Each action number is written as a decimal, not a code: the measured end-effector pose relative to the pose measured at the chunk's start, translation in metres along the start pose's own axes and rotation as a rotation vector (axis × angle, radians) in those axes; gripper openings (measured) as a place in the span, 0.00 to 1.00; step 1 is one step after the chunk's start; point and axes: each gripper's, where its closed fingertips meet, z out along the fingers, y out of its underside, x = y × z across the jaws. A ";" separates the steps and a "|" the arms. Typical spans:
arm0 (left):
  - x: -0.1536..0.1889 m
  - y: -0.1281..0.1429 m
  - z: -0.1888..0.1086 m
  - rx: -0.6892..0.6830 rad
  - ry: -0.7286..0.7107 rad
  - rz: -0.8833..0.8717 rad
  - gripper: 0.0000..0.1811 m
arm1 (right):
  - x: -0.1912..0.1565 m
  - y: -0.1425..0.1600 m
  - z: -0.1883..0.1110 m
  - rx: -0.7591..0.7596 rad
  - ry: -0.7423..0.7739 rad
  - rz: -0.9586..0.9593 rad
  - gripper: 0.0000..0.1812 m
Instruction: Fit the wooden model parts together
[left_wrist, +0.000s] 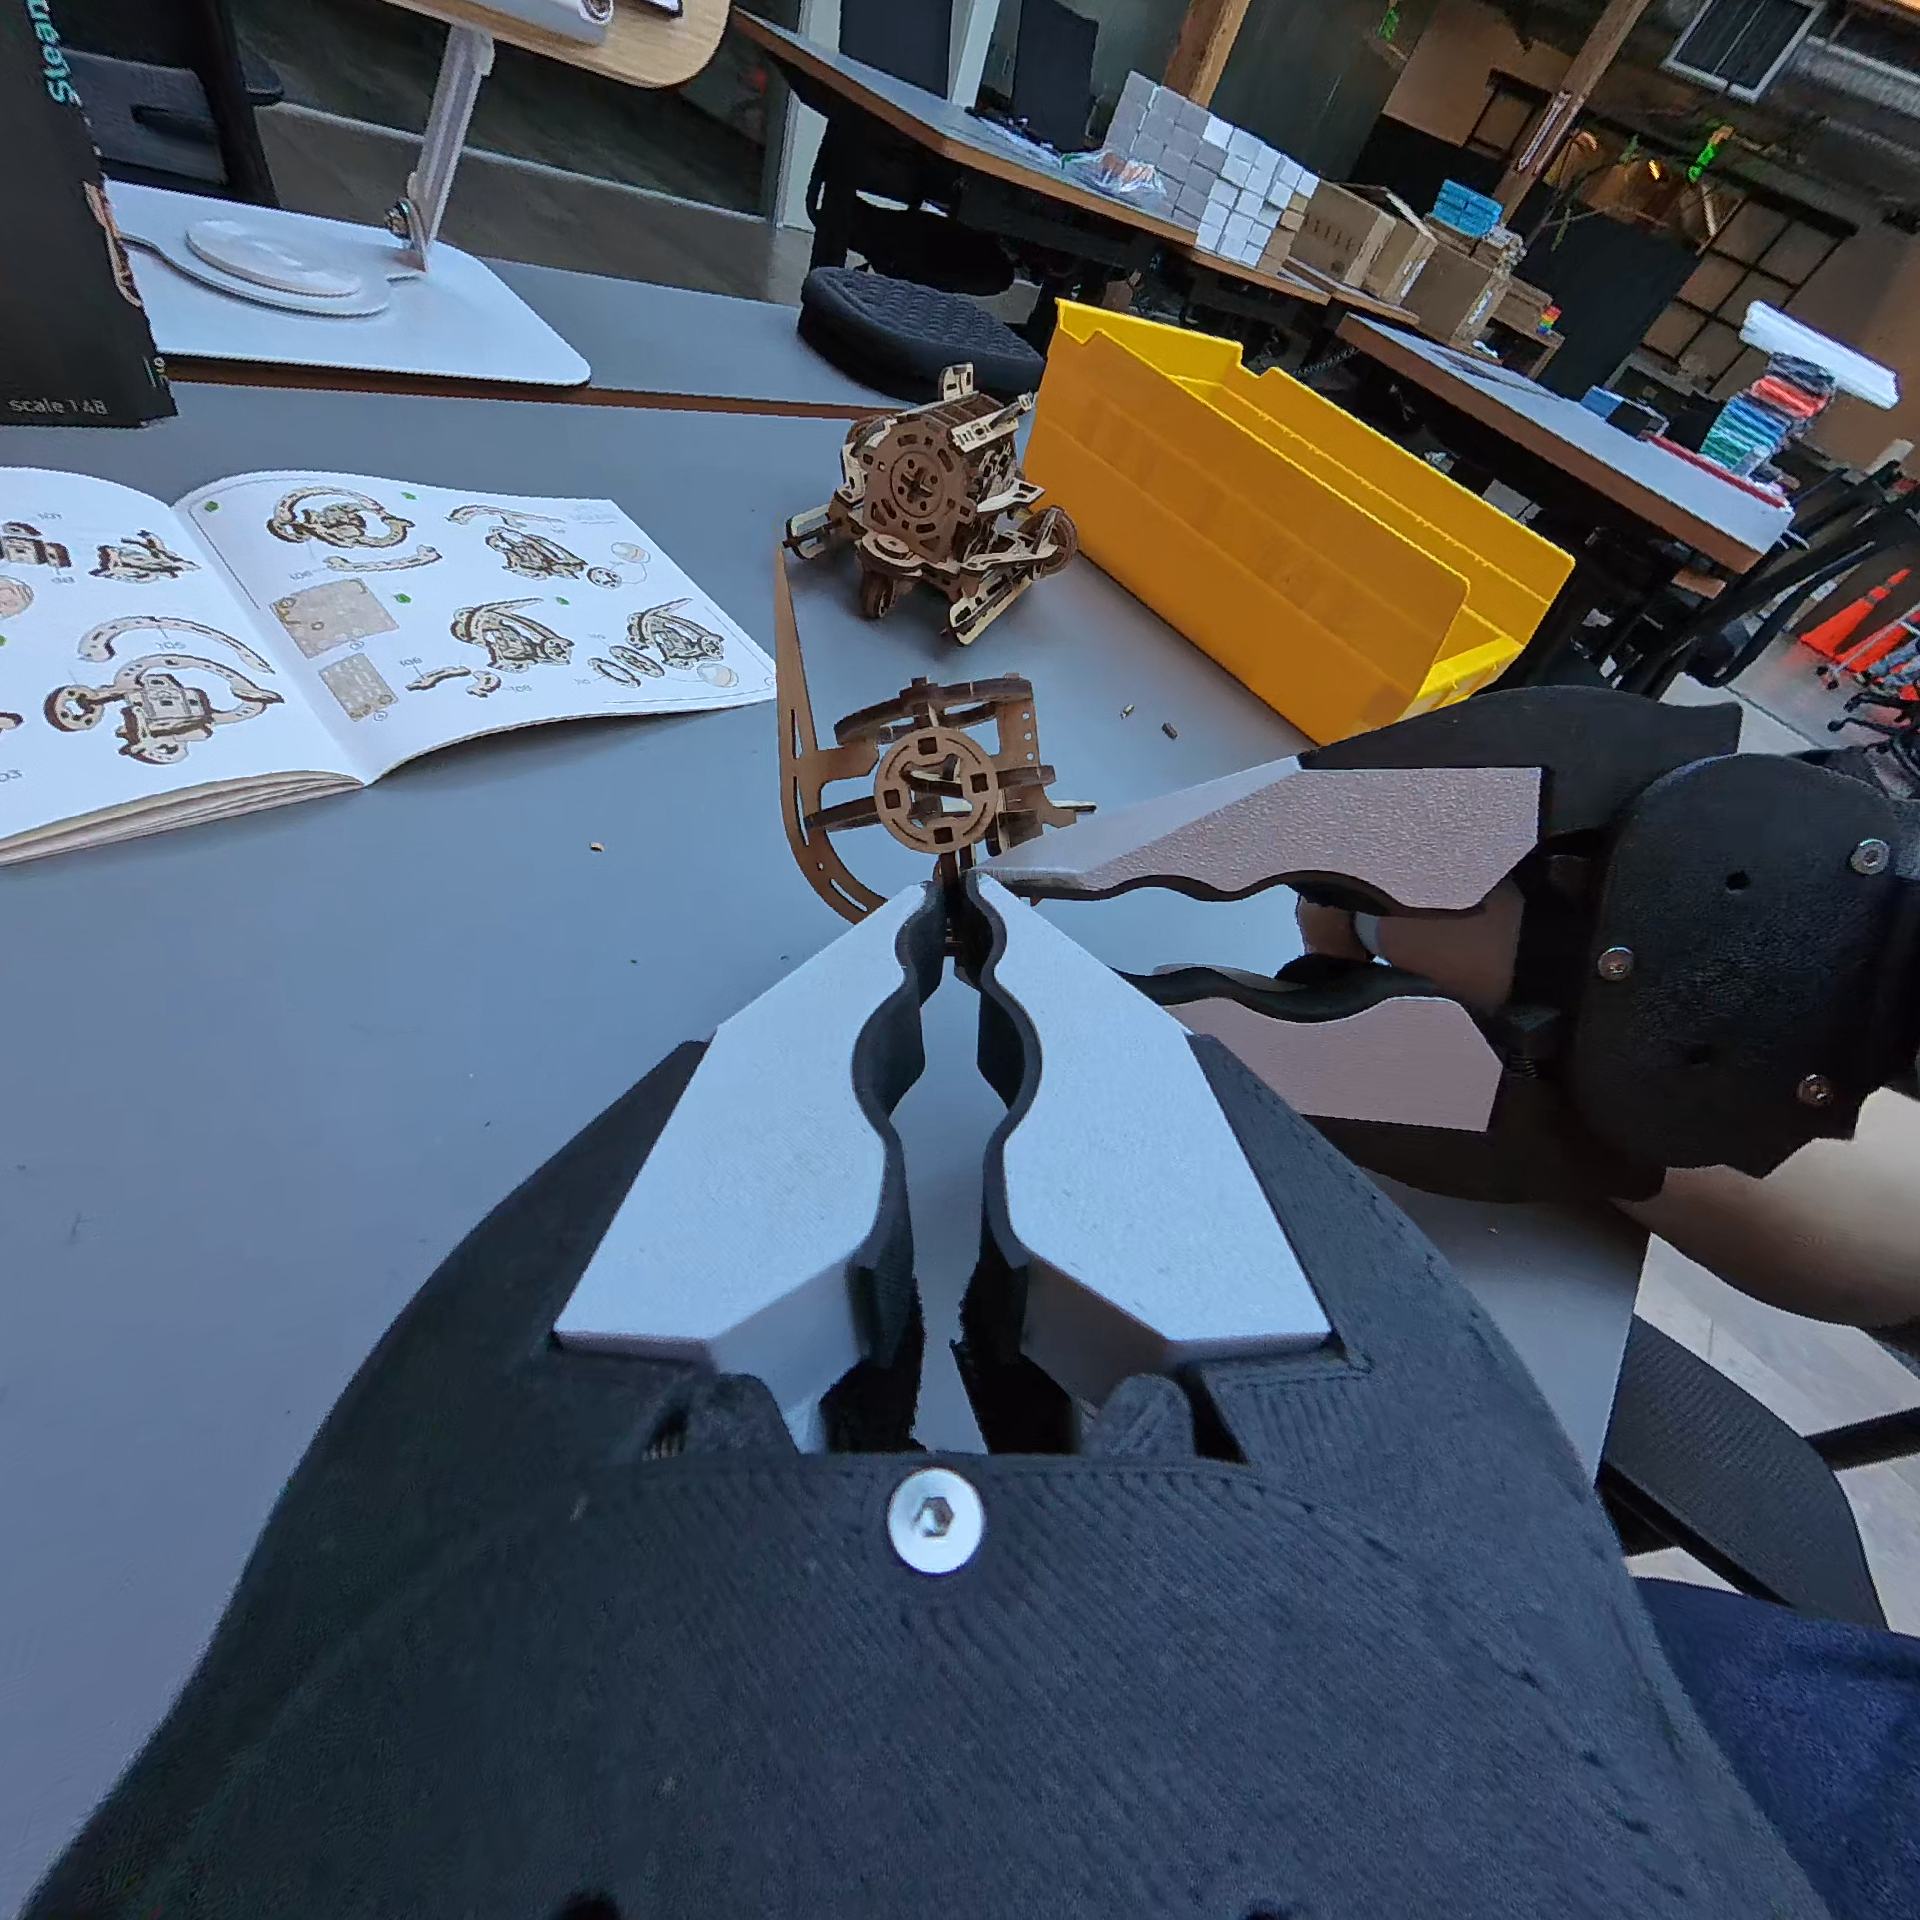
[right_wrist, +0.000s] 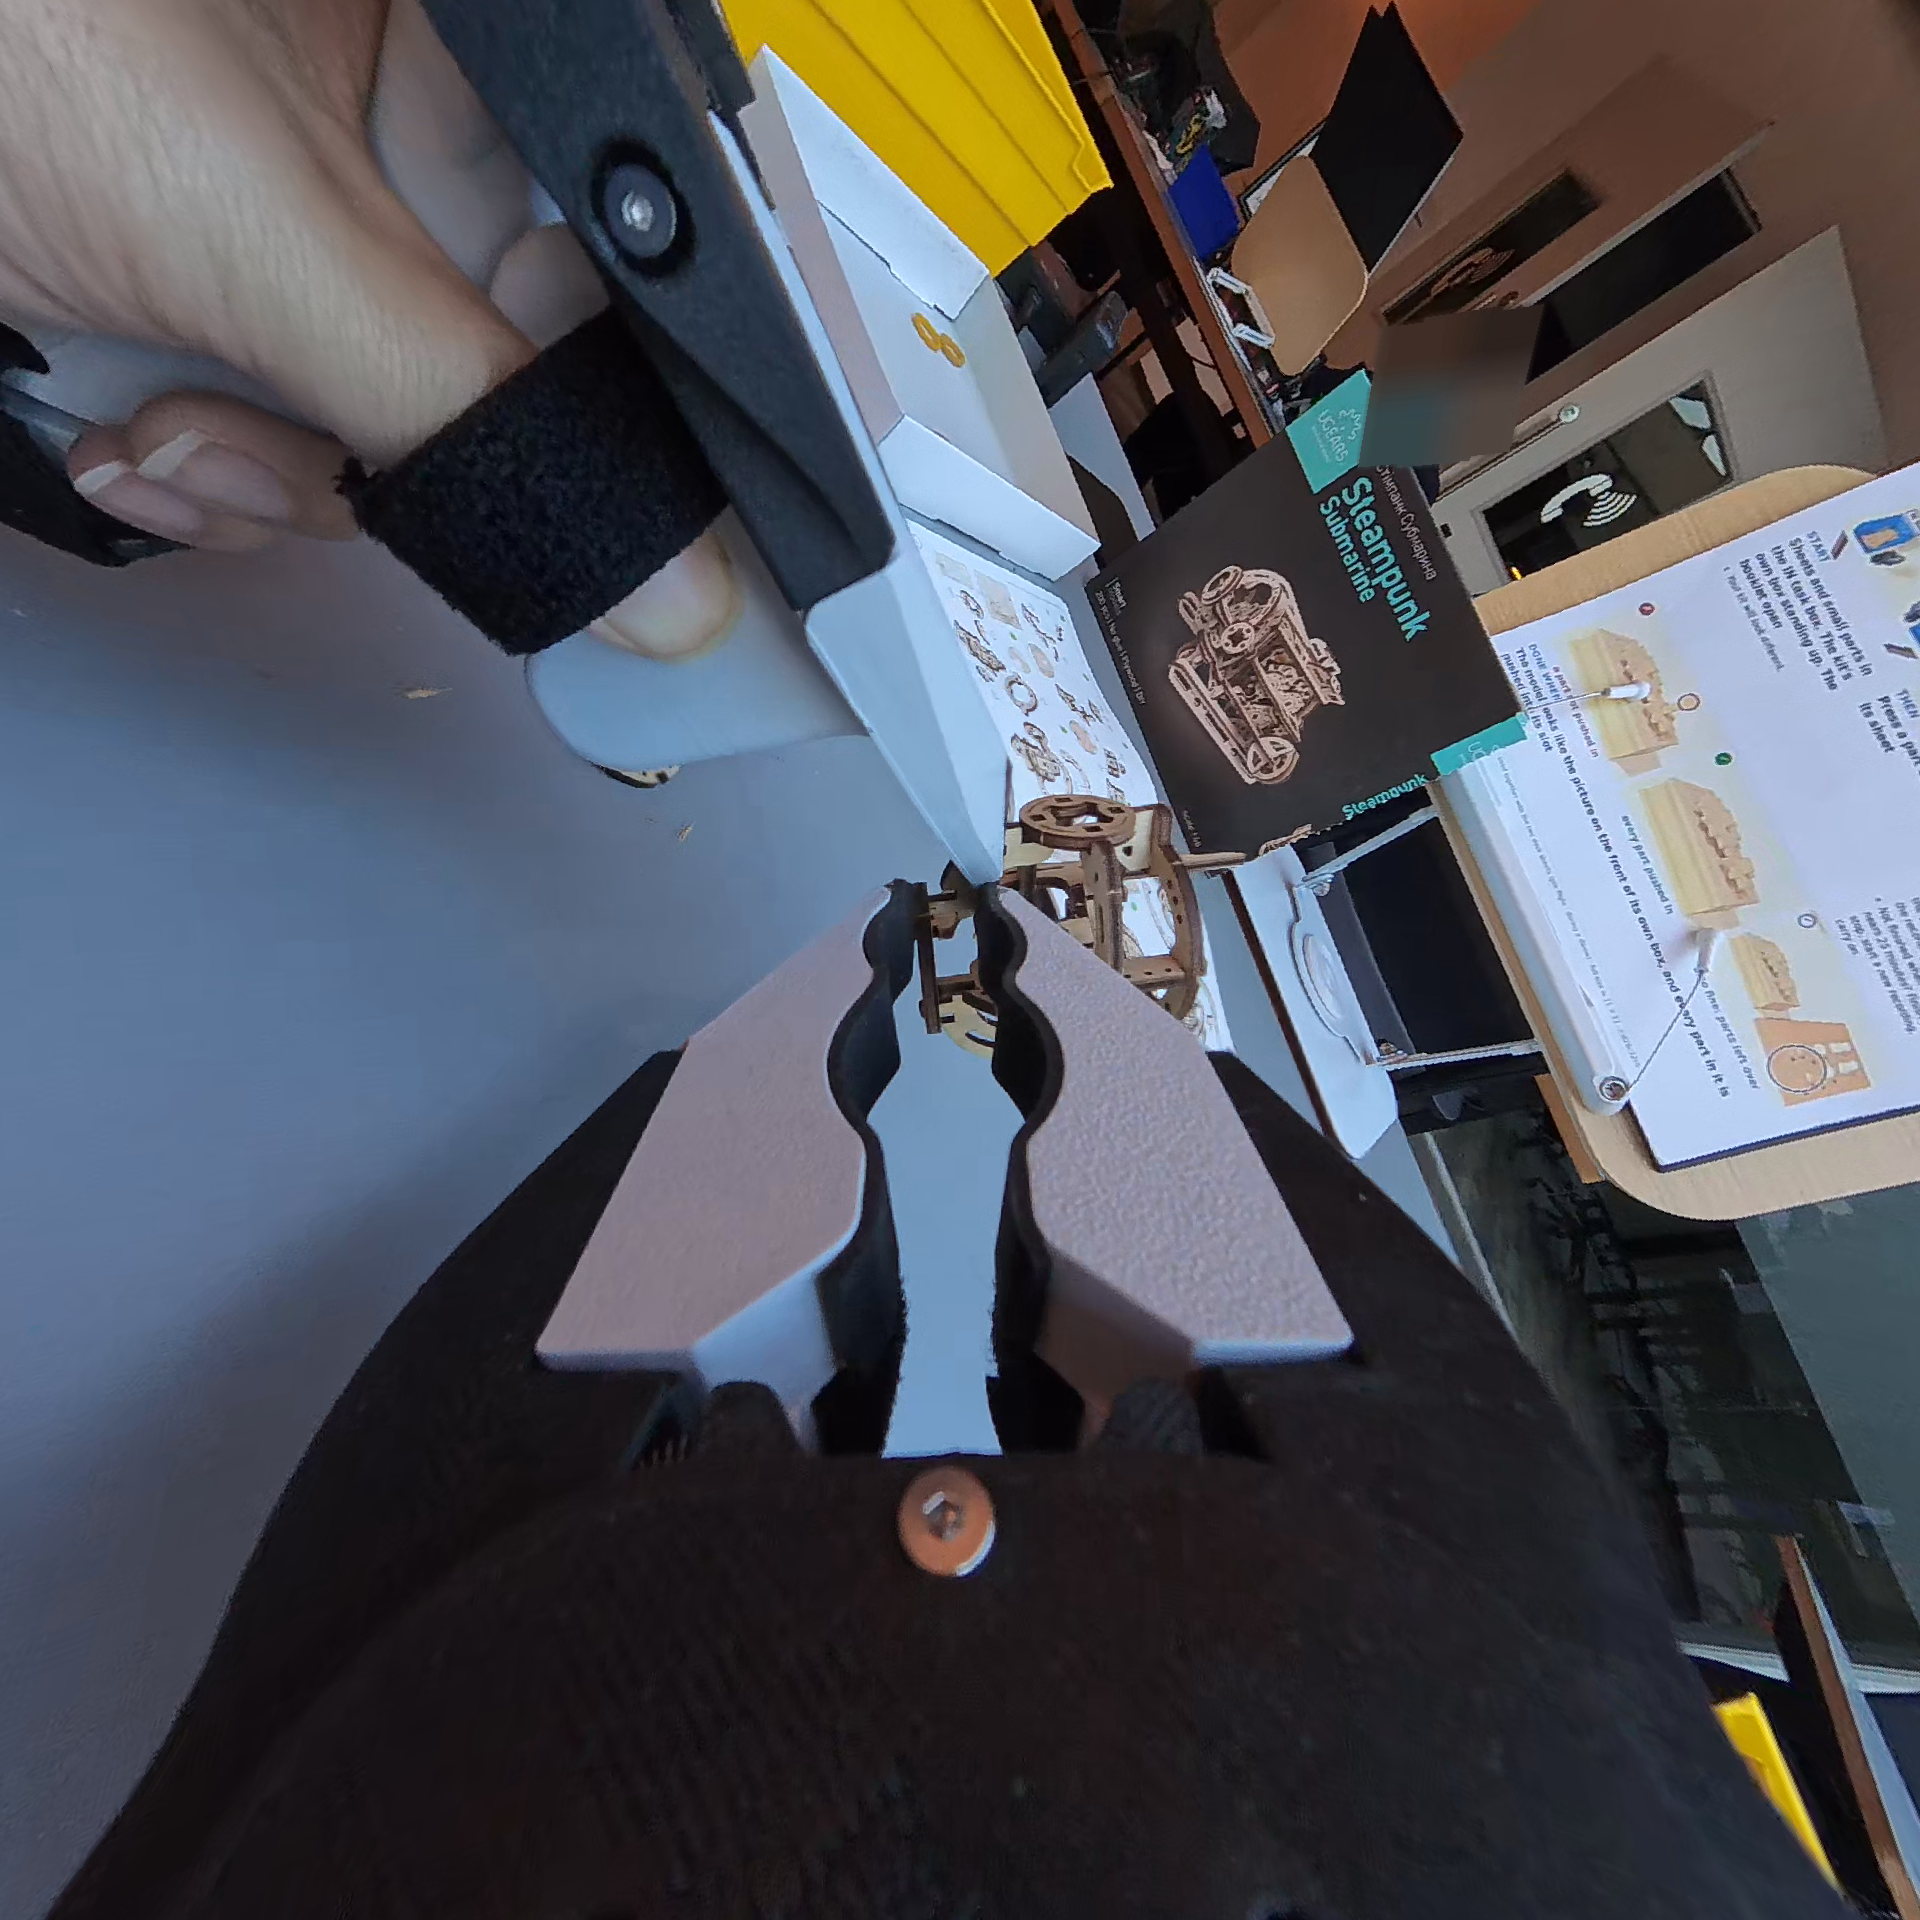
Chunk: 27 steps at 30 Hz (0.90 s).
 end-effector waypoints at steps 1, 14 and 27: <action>0.000 0.000 0.000 -0.003 0.004 -0.004 0.00 | 0.000 0.000 0.001 0.002 -0.008 0.017 0.05; 0.009 -0.013 -0.047 0.098 0.263 0.178 0.15 | 0.006 -0.023 -0.017 0.275 -0.207 0.348 0.06; 0.038 -0.032 -0.062 0.296 0.367 0.179 0.30 | 0.037 -0.066 -0.072 0.817 -0.616 0.913 0.05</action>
